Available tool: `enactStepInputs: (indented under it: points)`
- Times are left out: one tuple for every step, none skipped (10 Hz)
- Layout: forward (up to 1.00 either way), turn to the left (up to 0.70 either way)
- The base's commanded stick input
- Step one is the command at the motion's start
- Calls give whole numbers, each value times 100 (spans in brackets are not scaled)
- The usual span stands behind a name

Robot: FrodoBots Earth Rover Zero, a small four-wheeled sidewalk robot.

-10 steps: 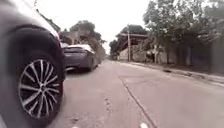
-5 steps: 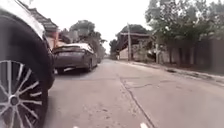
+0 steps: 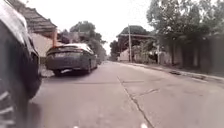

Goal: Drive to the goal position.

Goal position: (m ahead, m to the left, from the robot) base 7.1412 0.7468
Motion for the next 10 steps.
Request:
enactStepInputs:
  points:
    - [70, 0]
    - [70, 0]
    - [70, 18]
    - [70, 11]
    - [70, 1]
    - [70, 0]
    - [70, 0]
    - [70, 0]
    - [70, 0]
    - [70, 0]
